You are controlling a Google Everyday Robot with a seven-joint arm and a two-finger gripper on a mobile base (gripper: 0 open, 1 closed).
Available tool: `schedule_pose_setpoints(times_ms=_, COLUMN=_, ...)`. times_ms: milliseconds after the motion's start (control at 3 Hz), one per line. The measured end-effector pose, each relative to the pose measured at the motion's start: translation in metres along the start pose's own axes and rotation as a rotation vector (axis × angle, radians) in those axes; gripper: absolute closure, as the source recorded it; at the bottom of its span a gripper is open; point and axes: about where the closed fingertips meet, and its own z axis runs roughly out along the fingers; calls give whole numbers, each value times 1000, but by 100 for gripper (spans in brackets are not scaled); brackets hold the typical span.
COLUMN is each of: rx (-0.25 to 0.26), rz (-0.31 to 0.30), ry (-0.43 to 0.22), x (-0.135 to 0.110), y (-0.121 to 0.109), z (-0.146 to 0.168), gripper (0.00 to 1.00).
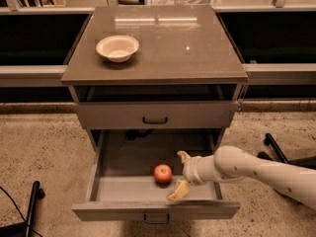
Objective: Pick apple from middle drawer and place on counter
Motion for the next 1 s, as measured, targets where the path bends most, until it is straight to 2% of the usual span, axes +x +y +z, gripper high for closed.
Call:
schedule_pose_setpoints(times_ms=333, rx=3, rz=-10, ry=-11, x=10, y=-20, z=32, gripper=17)
schedule_pose_setpoints(times_ms=1000, rx=5, rz=40, ry=-30, x=42, y=-48, z=83, gripper=18)
